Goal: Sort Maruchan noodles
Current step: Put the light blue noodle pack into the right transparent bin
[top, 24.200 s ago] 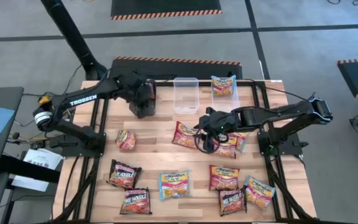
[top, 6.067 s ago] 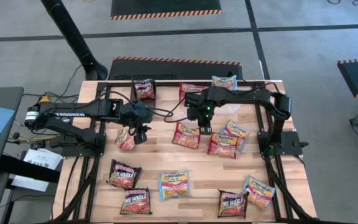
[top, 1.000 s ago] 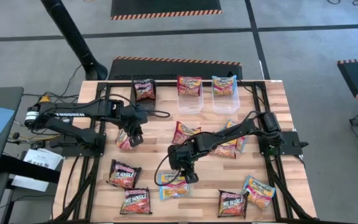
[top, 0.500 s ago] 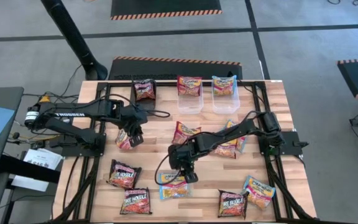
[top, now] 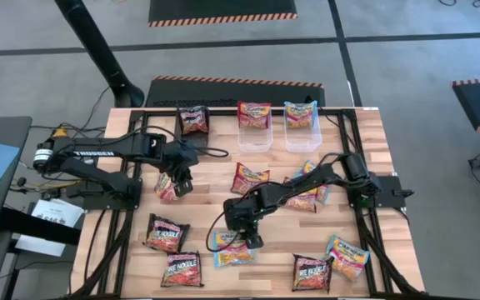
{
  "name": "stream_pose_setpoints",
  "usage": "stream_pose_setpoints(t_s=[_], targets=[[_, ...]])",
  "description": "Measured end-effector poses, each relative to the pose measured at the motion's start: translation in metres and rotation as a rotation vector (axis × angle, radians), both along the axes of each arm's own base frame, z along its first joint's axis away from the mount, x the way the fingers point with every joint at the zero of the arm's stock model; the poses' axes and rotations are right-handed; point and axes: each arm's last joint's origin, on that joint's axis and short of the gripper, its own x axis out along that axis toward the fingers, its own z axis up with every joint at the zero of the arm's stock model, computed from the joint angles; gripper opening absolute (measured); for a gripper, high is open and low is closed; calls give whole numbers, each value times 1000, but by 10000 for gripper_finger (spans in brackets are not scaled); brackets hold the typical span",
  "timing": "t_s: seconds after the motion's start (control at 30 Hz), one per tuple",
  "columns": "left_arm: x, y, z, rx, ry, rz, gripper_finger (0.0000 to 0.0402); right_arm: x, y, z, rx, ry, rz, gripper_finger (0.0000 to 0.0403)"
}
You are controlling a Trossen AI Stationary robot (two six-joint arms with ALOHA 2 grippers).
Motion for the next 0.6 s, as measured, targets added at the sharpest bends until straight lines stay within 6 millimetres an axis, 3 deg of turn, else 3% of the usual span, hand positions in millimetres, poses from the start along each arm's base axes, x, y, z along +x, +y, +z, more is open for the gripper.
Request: stream_pose_setpoints(t_s=[0.2, 0.43, 0.6], targets=[[4, 0, -3, 7, 14, -15, 124, -1, 0, 0, 7, 19, -8, 191], [5, 0, -5, 6, 21, -15, 124, 2, 0, -16, 107, 93, -27, 189], [5, 0, -5, 6, 25, -16, 124, 2, 0, -16, 115, 93, -26, 164]])
